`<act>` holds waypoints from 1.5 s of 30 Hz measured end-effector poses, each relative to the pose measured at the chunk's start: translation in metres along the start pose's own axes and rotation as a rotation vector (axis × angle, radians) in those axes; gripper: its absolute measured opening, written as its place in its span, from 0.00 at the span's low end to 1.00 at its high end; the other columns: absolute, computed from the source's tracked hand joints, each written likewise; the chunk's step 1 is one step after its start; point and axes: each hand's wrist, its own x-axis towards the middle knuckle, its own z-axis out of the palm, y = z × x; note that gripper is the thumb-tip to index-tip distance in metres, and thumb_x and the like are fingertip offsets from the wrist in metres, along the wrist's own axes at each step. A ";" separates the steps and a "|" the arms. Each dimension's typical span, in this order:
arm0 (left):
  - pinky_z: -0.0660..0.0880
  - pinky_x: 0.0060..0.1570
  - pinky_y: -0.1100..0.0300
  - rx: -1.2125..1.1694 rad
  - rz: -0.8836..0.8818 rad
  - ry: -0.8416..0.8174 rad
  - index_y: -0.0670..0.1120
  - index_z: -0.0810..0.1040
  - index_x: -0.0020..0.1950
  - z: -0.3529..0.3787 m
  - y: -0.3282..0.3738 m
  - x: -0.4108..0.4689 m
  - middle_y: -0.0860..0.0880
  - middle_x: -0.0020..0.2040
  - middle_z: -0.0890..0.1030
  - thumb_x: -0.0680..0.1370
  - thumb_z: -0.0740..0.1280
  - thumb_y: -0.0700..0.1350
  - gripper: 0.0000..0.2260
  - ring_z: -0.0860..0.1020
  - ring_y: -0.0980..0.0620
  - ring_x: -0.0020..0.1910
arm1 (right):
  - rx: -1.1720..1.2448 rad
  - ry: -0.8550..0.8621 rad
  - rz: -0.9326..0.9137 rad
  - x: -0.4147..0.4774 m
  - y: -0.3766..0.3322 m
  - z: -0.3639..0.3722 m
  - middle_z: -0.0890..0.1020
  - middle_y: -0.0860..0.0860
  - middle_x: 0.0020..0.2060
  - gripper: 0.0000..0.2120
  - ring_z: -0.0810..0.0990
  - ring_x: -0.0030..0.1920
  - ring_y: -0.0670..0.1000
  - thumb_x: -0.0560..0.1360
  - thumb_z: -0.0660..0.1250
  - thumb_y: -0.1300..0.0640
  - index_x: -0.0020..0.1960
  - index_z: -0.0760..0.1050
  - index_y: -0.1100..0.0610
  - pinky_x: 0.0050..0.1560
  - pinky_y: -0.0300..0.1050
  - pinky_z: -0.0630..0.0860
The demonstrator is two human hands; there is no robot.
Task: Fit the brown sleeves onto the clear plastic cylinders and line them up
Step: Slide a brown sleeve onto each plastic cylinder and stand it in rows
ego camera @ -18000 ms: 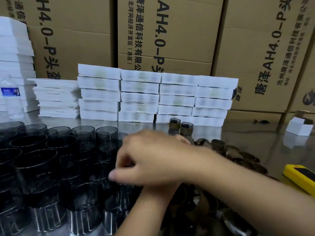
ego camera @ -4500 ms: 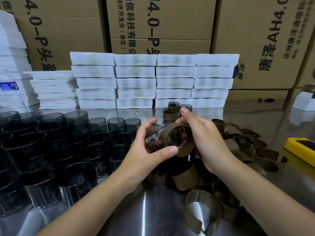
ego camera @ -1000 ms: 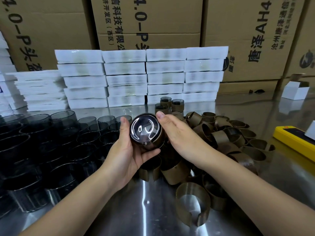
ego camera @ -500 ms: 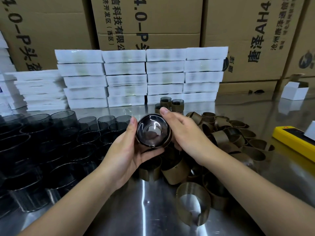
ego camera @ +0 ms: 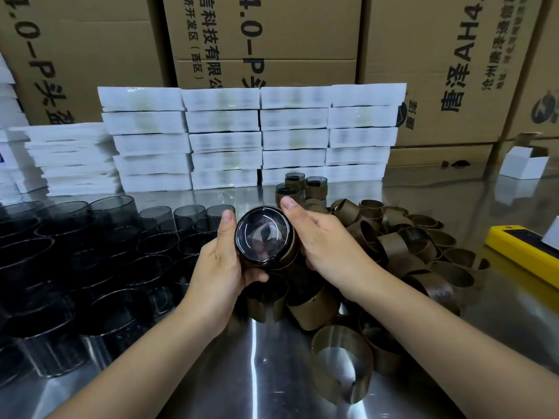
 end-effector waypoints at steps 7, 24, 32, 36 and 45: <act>0.71 0.25 0.67 -0.030 0.021 0.050 0.55 0.86 0.38 0.000 -0.001 0.000 0.50 0.34 0.83 0.73 0.55 0.64 0.22 0.75 0.60 0.27 | 0.050 0.006 0.005 0.000 -0.003 0.003 0.62 0.43 0.17 0.26 0.64 0.18 0.41 0.78 0.57 0.43 0.24 0.68 0.52 0.22 0.26 0.64; 0.78 0.49 0.64 0.245 0.294 0.035 0.59 0.76 0.58 0.007 -0.021 0.007 0.62 0.50 0.83 0.82 0.60 0.46 0.10 0.80 0.64 0.52 | 0.212 0.116 -0.009 0.016 -0.029 -0.034 0.81 0.44 0.32 0.19 0.74 0.26 0.43 0.66 0.73 0.55 0.55 0.74 0.52 0.25 0.35 0.71; 0.68 0.60 0.63 0.802 0.659 -0.371 0.50 0.79 0.64 0.005 -0.023 -0.005 0.57 0.59 0.81 0.78 0.59 0.55 0.19 0.74 0.63 0.60 | -0.161 0.191 0.185 0.108 -0.010 -0.048 0.75 0.54 0.36 0.14 0.77 0.30 0.51 0.76 0.63 0.67 0.59 0.68 0.58 0.48 0.54 0.78; 0.68 0.60 0.60 0.782 0.659 -0.392 0.50 0.81 0.61 0.004 -0.022 -0.006 0.56 0.56 0.82 0.75 0.62 0.55 0.19 0.76 0.61 0.58 | -0.313 0.009 0.298 0.135 0.012 -0.030 0.77 0.57 0.38 0.16 0.77 0.37 0.54 0.76 0.62 0.66 0.62 0.66 0.58 0.43 0.48 0.78; 0.69 0.55 0.59 0.791 0.699 -0.428 0.49 0.80 0.61 0.006 -0.017 -0.010 0.55 0.53 0.81 0.74 0.64 0.55 0.19 0.77 0.58 0.53 | -0.616 -0.139 0.341 0.138 0.041 -0.001 0.76 0.57 0.36 0.04 0.73 0.37 0.53 0.74 0.65 0.58 0.45 0.74 0.59 0.37 0.45 0.69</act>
